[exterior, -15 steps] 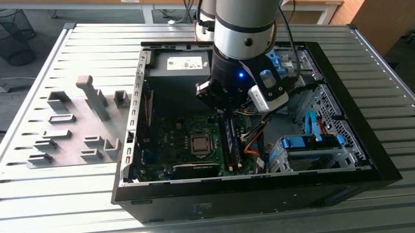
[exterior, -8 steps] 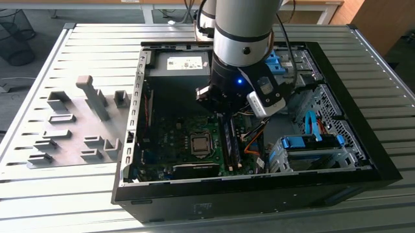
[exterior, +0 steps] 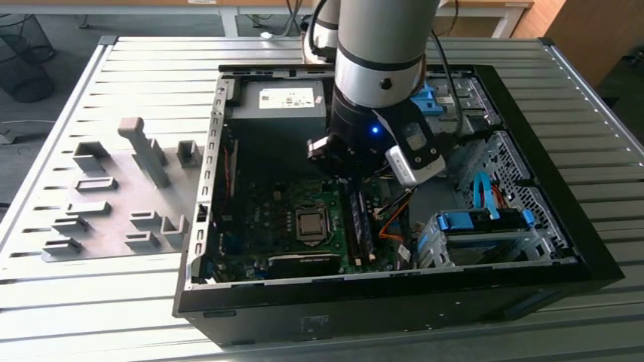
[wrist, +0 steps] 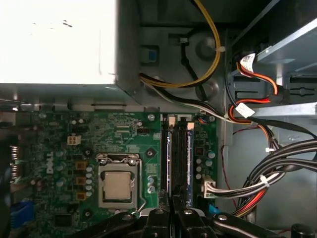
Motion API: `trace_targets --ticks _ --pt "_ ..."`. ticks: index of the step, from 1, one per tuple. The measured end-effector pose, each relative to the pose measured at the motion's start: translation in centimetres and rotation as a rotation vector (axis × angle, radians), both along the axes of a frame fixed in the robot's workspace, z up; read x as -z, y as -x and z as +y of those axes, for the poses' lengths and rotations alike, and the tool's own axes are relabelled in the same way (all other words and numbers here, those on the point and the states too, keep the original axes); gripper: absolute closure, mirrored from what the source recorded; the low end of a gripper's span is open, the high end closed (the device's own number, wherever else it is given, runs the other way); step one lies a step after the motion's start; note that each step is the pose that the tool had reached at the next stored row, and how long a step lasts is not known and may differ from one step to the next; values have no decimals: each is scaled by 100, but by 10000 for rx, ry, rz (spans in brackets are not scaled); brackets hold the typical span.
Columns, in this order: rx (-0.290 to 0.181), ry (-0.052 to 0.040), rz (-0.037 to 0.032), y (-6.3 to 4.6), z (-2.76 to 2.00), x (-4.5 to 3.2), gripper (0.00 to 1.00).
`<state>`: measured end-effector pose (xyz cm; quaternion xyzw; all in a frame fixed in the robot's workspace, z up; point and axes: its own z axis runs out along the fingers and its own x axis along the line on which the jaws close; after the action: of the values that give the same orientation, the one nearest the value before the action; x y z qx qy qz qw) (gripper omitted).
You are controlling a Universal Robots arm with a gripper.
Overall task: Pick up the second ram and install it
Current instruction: 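Insert the second ram into the second slot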
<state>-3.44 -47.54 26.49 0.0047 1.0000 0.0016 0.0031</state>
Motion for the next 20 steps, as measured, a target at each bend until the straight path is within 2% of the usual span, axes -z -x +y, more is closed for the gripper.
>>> trace_targets --ticks 12,20 --pt "2 1 0 -19 0 216 86" --pt "3 1 1 -25 0 241 86"
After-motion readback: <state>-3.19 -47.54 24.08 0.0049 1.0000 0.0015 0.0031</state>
